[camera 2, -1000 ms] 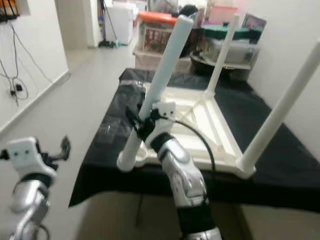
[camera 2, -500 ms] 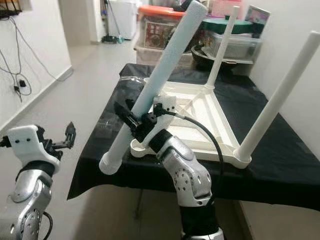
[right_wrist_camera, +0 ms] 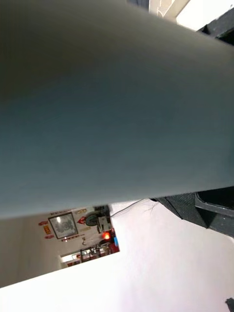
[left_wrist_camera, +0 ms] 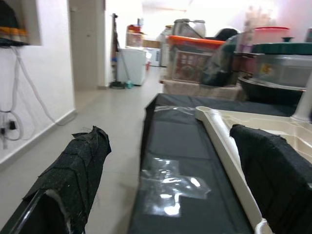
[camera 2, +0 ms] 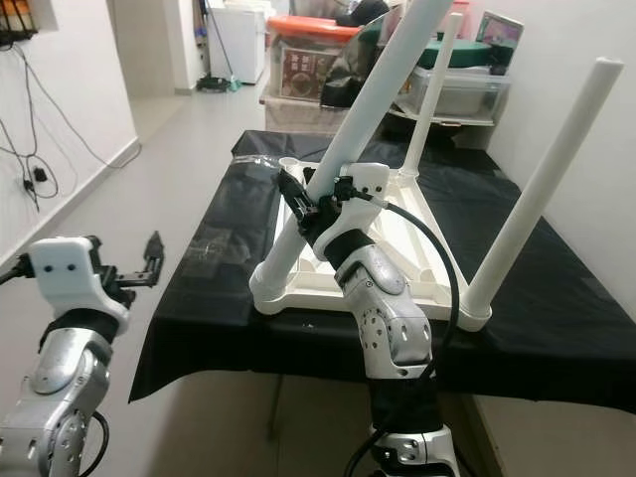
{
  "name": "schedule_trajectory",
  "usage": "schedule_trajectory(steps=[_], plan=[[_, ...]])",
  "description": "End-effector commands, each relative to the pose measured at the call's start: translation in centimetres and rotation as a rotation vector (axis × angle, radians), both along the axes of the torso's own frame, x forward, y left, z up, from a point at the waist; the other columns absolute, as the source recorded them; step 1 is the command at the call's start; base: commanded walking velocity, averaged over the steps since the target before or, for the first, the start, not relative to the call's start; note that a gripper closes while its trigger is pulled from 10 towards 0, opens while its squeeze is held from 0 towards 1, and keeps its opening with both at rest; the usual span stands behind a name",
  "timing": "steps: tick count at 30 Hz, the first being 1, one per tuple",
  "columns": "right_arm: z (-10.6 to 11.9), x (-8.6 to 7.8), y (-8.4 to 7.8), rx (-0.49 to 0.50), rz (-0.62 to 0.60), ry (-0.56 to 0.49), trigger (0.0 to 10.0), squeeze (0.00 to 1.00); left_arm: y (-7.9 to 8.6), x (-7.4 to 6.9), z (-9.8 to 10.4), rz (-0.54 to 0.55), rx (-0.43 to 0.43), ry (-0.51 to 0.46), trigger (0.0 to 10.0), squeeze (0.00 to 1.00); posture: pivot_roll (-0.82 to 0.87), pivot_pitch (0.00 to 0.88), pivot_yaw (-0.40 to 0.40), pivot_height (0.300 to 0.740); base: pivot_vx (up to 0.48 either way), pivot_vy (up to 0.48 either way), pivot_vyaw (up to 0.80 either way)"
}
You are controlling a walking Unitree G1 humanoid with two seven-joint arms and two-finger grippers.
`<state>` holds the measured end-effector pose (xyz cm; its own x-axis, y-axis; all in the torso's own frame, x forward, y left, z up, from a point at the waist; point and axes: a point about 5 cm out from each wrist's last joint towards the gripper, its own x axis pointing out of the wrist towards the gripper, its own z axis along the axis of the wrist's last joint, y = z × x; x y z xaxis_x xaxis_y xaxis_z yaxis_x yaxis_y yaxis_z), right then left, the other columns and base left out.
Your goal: Building children table
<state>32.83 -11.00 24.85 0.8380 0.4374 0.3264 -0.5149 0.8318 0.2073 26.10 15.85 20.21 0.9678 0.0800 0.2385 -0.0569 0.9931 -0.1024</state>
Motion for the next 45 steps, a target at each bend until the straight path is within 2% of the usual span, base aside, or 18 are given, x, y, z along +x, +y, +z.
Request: schedule_trajectory(steps=[1,14,35,41,45], plan=[[0.3,-0.2,0.0,0.006,-0.003,-0.014,10.0,0.0,0.0,-0.1,-0.2,0.0,0.009,0.013,10.0,0.0,0.06,0.0,-0.066,0.74,0.274,0.0,0.0],[0.2,-0.1,0.2,0.024,0.001,-0.026,10.0,0.0,-0.1,-0.1,-0.1,-0.007,0.011,0.005,10.0,0.0,0.06,0.0,-0.06,0.74,0.271,0.0,0.0],[0.0,0.1,-0.2,0.006,0.0,-0.03,10.0,0.0,-0.2,-0.2,-1.0,-0.004,0.016,0.037,10.0,0.0,0.06,0.0,-0.063,0.74,0.0,0.0,0.0],[0.3,0.7,-0.6,-0.016,0.0,-0.046,10.0,0.0,-0.8,-0.4,-1.1,-0.049,-0.011,0.04,10.0,0.0,0.05,0.0,-0.062,0.74,0.0,0.0,0.0],[0.5,2.0,-1.3,-0.066,0.021,-0.052,10.0,0.0,-2.2,-1.1,-1.4,-0.178,-0.026,0.052,10.0,0.0,0.06,0.0,-0.065,0.74,0.0,0.0,0.0]])
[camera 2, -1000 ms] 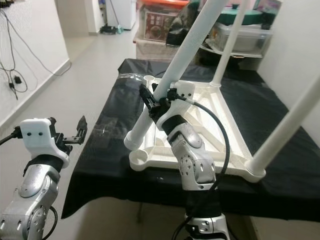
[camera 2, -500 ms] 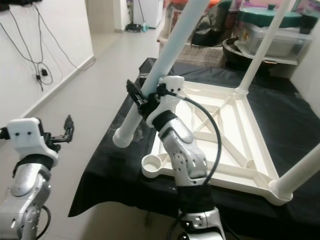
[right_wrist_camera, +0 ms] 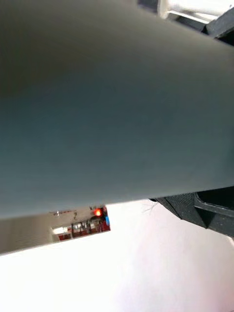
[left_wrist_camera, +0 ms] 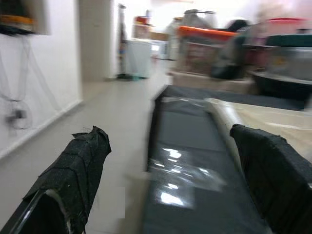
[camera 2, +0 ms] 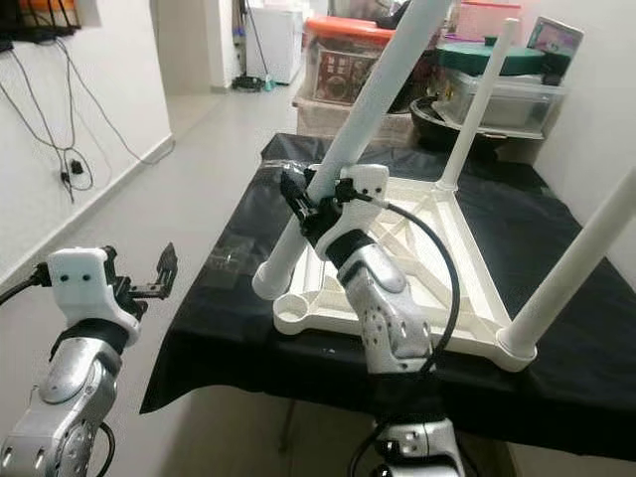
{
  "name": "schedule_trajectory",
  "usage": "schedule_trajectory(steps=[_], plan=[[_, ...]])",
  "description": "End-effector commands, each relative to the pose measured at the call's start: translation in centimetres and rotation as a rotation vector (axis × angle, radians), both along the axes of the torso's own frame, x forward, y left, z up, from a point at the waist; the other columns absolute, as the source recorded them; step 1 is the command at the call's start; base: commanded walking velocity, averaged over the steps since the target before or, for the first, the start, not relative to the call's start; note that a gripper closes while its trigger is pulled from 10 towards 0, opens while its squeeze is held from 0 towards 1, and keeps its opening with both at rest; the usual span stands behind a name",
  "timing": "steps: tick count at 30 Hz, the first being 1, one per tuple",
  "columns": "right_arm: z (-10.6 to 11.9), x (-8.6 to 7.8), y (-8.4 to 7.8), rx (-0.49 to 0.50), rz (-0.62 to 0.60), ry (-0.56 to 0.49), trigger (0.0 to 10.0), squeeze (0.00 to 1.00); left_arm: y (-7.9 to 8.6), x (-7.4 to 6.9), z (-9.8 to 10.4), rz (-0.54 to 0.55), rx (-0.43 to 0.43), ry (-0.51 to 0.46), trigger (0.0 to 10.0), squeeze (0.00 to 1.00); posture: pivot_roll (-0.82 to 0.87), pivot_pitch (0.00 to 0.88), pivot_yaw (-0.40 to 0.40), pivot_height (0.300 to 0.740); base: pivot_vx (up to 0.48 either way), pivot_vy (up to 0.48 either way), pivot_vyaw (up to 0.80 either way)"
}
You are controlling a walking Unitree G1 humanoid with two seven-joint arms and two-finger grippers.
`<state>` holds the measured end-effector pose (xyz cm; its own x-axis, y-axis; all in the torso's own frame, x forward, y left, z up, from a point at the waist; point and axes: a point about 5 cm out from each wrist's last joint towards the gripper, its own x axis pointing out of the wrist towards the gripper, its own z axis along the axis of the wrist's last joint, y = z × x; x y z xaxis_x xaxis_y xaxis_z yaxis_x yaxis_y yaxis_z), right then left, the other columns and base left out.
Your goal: Building children table
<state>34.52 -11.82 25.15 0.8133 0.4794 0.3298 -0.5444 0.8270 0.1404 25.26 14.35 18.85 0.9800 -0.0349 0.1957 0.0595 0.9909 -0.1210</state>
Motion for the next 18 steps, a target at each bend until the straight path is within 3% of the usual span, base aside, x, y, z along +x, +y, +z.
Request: schedule_trajectory(steps=[1,4,12,15,18], plan=[[0.2,0.4,-0.4,-0.008,-0.006,-0.016,10.0,0.0,-0.7,-0.2,-0.1,-0.056,-0.008,0.008,10.0,0.0,0.06,0.0,-0.065,0.74,0.0,0.0,0.0],[0.7,1.8,-1.3,-0.049,0.013,-0.024,10.0,0.0,-1.7,-1.7,-1.1,-0.121,-0.013,0.058,10.0,0.0,0.07,0.016,-0.066,0.74,0.0,0.0,-0.26],[1.8,2.6,-1.8,-0.058,0.009,-0.047,10.0,0.0,-3.3,-3.7,-2.2,-0.203,0.005,0.115,10.0,0.0,0.08,0.077,-0.062,0.74,0.0,0.0,-0.66],[2.2,2.9,-1.7,-0.066,0.066,-0.045,10.0,0.0,-4.0,-4.5,-2.5,-0.25,0.027,0.131,10.0,0.0,0.08,0.096,-0.056,0.74,0.0,0.0,0.0],[2.5,3.1,-1.4,-0.085,0.215,-0.026,10.0,0.0,-4.5,-5.1,-2.6,-0.292,0.029,0.14,10.0,0.0,0.08,0.123,-0.051,0.74,0.0,0.0,0.0]])
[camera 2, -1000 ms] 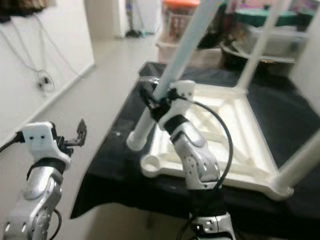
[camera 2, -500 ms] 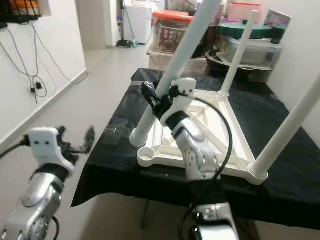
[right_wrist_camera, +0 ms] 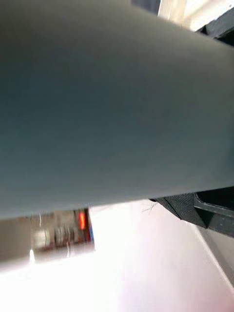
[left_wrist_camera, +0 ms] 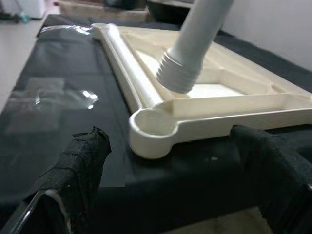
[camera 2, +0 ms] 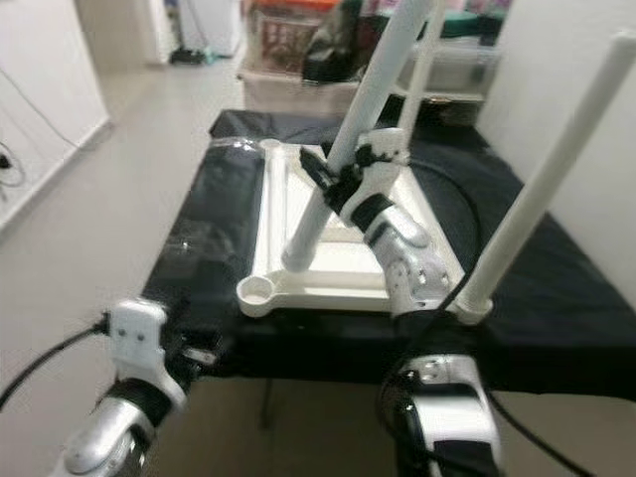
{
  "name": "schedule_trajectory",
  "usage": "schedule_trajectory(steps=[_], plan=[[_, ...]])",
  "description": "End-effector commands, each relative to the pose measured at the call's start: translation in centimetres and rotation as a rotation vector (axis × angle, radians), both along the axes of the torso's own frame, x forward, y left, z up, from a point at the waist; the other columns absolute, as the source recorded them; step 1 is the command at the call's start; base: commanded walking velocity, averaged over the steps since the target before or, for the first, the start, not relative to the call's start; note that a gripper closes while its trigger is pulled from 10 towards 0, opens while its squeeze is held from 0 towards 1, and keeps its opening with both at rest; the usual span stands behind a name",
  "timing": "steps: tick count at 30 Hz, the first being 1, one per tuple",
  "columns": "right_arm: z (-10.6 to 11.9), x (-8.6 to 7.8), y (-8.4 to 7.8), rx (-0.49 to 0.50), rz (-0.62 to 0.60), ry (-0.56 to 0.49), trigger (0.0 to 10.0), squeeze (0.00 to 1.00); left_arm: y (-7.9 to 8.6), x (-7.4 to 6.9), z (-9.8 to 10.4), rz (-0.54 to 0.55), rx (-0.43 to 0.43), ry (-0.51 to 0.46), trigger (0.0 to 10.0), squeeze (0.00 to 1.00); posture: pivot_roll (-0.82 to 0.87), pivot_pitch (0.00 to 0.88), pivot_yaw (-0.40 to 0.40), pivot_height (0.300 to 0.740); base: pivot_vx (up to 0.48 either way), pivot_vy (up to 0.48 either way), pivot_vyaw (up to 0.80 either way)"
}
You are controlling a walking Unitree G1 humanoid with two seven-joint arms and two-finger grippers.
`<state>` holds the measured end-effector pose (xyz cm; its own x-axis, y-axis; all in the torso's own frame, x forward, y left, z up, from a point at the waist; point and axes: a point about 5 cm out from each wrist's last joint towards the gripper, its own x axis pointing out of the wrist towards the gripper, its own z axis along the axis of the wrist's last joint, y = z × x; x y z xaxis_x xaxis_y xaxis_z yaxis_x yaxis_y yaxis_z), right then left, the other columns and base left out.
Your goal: Building children table
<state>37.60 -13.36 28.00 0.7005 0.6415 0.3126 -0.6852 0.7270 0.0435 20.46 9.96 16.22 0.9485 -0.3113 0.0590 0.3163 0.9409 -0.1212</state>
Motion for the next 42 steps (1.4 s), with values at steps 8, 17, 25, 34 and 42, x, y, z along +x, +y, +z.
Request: schedule_trajectory(steps=[8,17,25,34,42], plan=[[0.9,0.9,0.4,-0.104,0.275,0.013,10.0,0.0,-0.5,-1.0,0.9,-0.035,-0.009,0.001,10.0,0.0,0.1,0.174,-0.058,0.74,0.0,0.0,0.0],[0.9,1.2,0.7,-0.196,0.38,0.015,10.0,0.0,-0.6,-1.7,1.2,-0.022,-0.013,0.009,10.0,0.0,0.1,0.205,-0.07,0.74,0.0,0.0,0.0],[0.5,0.7,1.2,-0.218,0.551,0.018,10.0,0.0,-0.7,-1.8,1.5,-0.013,-0.012,0.011,10.0,0.0,0.1,0.205,-0.077,0.74,0.0,0.0,0.0],[-0.1,0.2,1.9,-0.261,0.667,0.007,10.0,0.0,-0.8,-1.9,1.4,-0.008,-0.014,0.013,10.0,0.0,0.1,0.17,-0.077,0.74,0.0,0.0,0.0],[-0.2,0.1,2.9,-0.332,0.7,-0.019,10.0,0.0,-1.1,-1.7,1.4,-0.012,-0.014,0.012,10.0,0.0,0.09,0.169,-0.076,0.74,0.0,0.0,0.0]])
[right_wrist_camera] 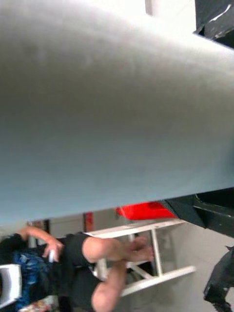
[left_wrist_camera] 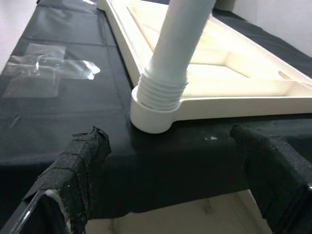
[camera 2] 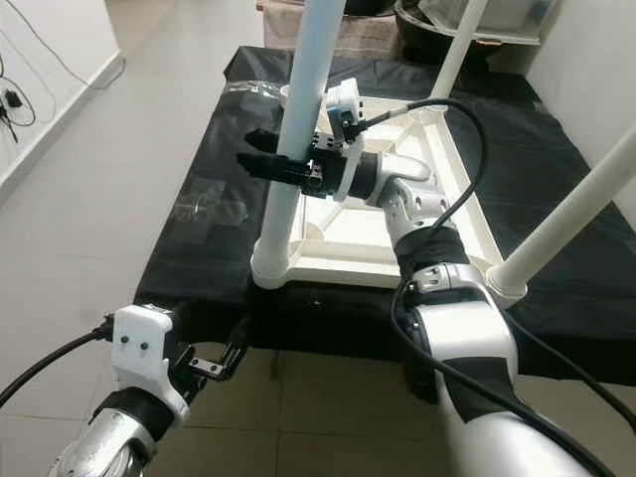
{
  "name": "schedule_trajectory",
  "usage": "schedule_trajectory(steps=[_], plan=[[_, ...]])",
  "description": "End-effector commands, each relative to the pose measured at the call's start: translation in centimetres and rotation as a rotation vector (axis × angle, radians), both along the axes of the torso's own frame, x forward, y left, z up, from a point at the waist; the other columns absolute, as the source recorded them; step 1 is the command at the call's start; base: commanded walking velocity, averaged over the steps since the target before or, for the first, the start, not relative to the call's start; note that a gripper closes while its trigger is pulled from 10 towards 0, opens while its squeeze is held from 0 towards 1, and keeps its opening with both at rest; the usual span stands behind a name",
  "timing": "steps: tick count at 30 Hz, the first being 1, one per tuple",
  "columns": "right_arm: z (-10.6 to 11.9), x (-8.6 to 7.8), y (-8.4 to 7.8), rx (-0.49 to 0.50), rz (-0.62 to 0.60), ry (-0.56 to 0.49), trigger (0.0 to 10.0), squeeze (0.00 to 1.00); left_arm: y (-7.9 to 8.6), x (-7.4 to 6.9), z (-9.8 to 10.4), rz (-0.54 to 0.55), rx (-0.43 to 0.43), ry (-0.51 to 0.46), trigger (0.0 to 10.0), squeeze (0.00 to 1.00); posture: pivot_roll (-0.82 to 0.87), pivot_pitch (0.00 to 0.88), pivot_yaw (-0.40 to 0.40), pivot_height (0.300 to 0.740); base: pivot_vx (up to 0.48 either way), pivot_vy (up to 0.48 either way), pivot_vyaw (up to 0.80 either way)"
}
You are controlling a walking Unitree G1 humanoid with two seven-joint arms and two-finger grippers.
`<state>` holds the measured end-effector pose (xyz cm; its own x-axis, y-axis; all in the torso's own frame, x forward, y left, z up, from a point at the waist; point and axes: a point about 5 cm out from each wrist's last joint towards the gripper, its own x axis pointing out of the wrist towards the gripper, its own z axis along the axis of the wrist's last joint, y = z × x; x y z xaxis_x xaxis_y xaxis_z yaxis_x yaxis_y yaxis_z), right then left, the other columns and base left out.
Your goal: Building children table
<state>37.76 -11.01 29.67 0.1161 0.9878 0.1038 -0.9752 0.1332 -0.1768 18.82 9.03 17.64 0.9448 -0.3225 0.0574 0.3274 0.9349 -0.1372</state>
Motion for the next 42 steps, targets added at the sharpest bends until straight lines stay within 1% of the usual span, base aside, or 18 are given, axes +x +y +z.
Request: schedule_trajectory(steps=[1,7,10,12,14,18,23,26,28,29,30,32,34,35,36,37,39,42], plan=[[-1.7,-0.1,0.9,-0.066,0.05,0.061,10.0,0.0,-0.1,-0.1,0.0,0.002,0.0,0.005,10.0,0.0,0.09,0.171,-0.075,0.74,0.0,0.0,0.0],[-1.6,-0.9,3.2,-0.102,0.22,0.052,10.0,0.0,-0.1,0.0,0.1,0.007,0.0,0.001,10.0,0.0,0.09,0.173,-0.08,0.74,0.0,0.0,0.0],[-1.7,-1.0,3.9,-0.108,0.241,0.055,10.0,0.0,-0.1,0.0,0.1,0.011,-0.001,-0.001,10.0,0.0,0.09,0.173,-0.087,0.74,0.0,0.0,0.0],[-2.3,-0.9,5.3,-0.105,0.228,0.079,10.0,0.0,-0.1,0.0,0.3,0.026,-0.004,-0.006,10.0,0.0,0.1,0.179,-0.097,0.74,0.0,0.0,0.0],[-2.6,-0.8,5.6,-0.108,0.203,0.084,10.0,0.0,-0.1,0.0,0.3,0.028,-0.004,-0.007,10.0,0.0,0.1,0.182,-0.098,0.74,0.0,0.0,0.0],[-3.2,0.1,5.5,-0.074,0.031,0.088,10.0,0.0,0.1,0.1,0.3,0.035,0.0,-0.009,10.0,0.0,0.09,0.182,-0.098,0.74,0.0,0.0,0.0],[-3.4,0.4,5.1,-0.073,-0.041,0.086,10.0,0.0,0.2,0.3,0.2,0.039,0.002,-0.011,10.0,0.0,0.09,0.182,-0.097,0.74,0.0,0.0,0.0],[-3.9,1.1,4.2,-0.083,-0.178,0.095,10.0,0.0,0.3,0.6,0.3,0.048,0.005,-0.018,10.0,0.0,0.08,0.183,-0.095,0.74,0.0,0.0,0.0],[-4.0,1.2,4.1,-0.085,-0.201,0.092,10.0,0.0,0.3,0.6,0.3,0.05,0.006,-0.019,10.0,0.0,0.08,0.183,-0.095,0.74,0.0,0.0,0.0],[-4.2,1.6,3.7,-0.102,-0.302,0.098,10.0,0.0,0.4,0.7,0.3,0.054,0.008,-0.023,10.0,0.0,0.08,0.179,-0.09,0.74,0.0,0.0,0.0],[-4.2,1.6,3.7,-0.102,-0.302,0.098,10.0,0.0,0.4,0.7,0.3,0.054,0.008,-0.023,10.0,0.0,0.08,0.179,-0.09,0.74,0.0,0.0,0.0],[-4.5,2.3,2.9,-0.13,-0.484,0.101,10.0,0.0,0.7,1.1,0.4,0.061,0.015,-0.03,10.0,0.0,0.08,0.179,-0.088,0.74,0.0,0.0,0.0],[-4.5,2.4,2.7,-0.138,-0.535,0.096,10.0,0.0,0.8,1.1,0.4,0.063,0.017,-0.033,10.0,0.0,0.08,0.179,-0.088,0.74,0.0,0.0,0.0],[-4.8,2.8,2.1,-0.135,-0.648,0.114,10.0,0.0,0.9,1.3,0.5,0.069,0.018,-0.038,10.0,0.0,0.08,0.175,-0.085,0.74,0.0,0.0,0.0],[-4.8,2.8,2.1,-0.135,-0.648,0.114,10.0,0.0,0.9,1.3,0.5,0.069,0.018,-0.038,10.0,0.0,0.08,0.175,-0.085,0.74,0.0,0.0,0.0],[-5.0,2.9,1.5,-0.125,-0.747,0.128,10.0,0.0,1.0,1.6,0.5,0.073,0.02,-0.044,10.0,0.0,0.08,0.175,-0.086,0.74,0.0,0.0,0.0],[-5.1,2.9,1.3,-0.124,-0.774,0.13,10.0,0.0,1.1,1.6,0.6,0.074,0.021,-0.046,10.0,0.0,0.08,0.175,-0.086,0.74,0.0,0.0,0.0],[-5.4,3.1,0.0,-0.091,-0.966,0.145,10.0,0.0,1.2,1.9,0.6,0.077,0.023,-0.05,10.0,0.0,0.07,0.173,-0.082,0.74,0.0,0.0,0.0]])
